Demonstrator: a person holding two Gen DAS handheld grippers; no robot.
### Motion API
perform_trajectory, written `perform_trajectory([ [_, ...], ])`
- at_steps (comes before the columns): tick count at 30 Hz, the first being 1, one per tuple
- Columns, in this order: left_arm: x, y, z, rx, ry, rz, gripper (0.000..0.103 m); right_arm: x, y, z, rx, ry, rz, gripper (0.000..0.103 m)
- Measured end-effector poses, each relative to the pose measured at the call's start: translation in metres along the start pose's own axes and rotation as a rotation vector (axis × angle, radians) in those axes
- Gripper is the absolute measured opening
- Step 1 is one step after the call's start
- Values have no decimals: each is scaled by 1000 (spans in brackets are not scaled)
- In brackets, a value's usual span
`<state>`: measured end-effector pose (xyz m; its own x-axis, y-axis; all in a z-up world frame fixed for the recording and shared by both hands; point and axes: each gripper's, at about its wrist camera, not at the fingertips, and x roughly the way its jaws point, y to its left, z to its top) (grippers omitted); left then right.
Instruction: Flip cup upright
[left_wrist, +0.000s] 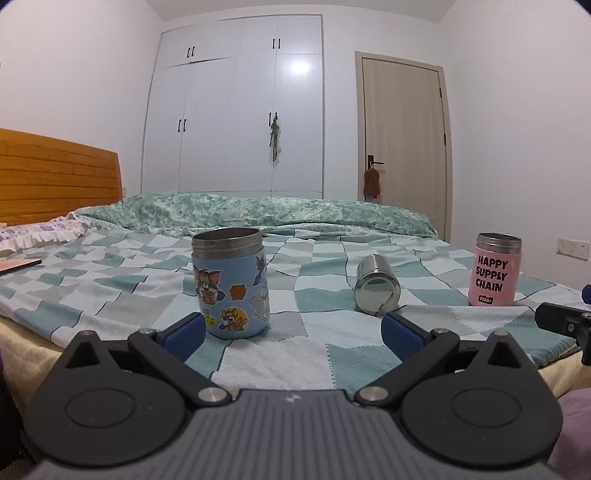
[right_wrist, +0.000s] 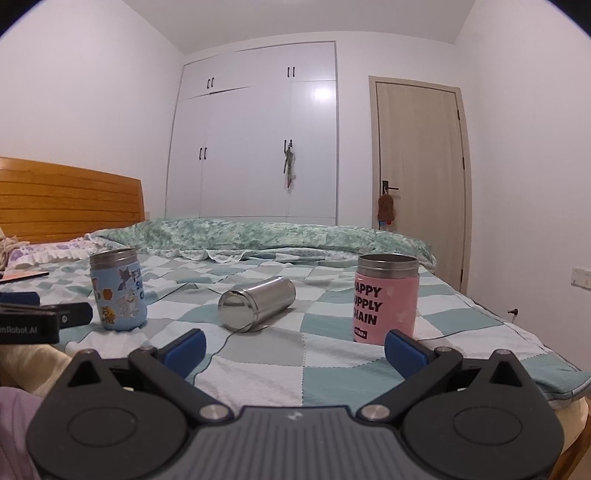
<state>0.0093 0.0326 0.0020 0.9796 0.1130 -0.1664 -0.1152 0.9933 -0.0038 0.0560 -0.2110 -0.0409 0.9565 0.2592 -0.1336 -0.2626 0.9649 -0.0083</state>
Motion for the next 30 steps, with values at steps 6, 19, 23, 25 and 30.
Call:
perform_trajectory([
  [6, -1, -2, -1, 7, -5, -7, 103, -1, -3, 0, 11, -5, -6, 103],
  [19, -2, -2, -1, 7, -8, -10, 103, -1, -2, -2, 12, -9, -10, 103],
  [23, -2, -2, -1, 6, -9, -11, 103, -1, -3, -1, 12, -9, -10, 103],
  [25, -2, -2, -1, 6, -9, -10, 103, -1, -3, -2, 12, -10, -9, 103],
  [30, -2, -2, -1, 5, -10, -11, 103, -1, -3, -1, 10, -11, -10, 103],
])
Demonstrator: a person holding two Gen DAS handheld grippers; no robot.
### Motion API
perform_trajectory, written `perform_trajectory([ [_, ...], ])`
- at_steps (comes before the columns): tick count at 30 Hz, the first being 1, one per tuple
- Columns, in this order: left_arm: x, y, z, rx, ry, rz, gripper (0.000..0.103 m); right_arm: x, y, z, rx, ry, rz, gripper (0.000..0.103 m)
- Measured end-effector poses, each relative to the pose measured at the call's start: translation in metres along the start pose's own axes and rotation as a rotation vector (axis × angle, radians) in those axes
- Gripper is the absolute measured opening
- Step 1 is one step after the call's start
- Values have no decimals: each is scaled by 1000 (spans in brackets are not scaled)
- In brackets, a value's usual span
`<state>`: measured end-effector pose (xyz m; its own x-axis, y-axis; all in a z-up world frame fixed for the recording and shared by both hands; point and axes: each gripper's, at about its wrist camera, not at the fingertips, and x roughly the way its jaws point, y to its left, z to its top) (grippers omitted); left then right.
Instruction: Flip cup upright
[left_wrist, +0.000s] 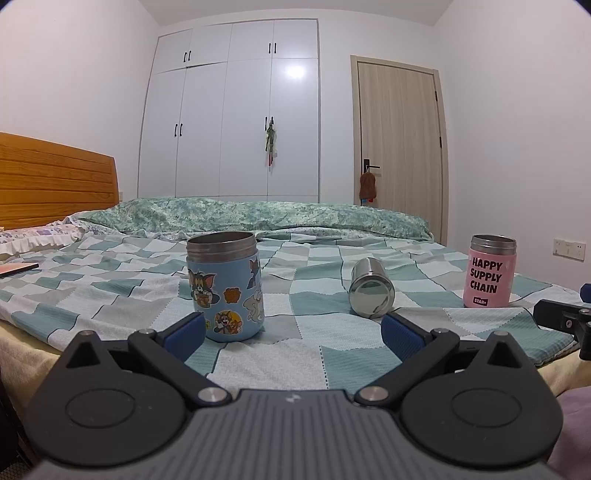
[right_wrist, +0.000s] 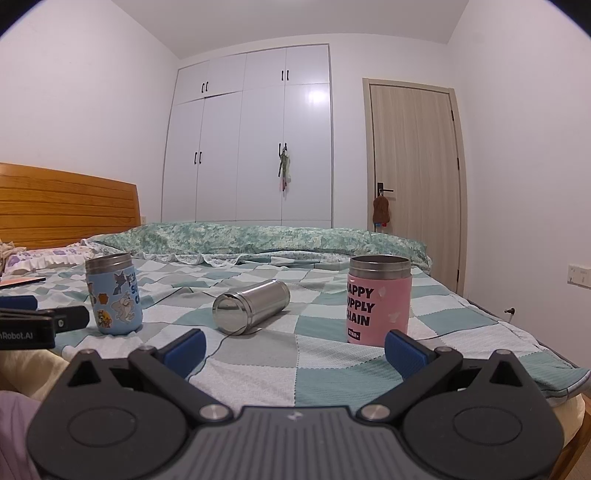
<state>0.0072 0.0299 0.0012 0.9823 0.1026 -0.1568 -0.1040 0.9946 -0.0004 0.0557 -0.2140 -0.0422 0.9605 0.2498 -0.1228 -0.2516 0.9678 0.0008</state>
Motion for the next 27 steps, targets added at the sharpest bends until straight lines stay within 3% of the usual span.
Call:
perform_trajectory([
  [27, -3, 0, 1, -6, -9, -12, 103, 0, 1, -1, -4, -3, -2, 103],
])
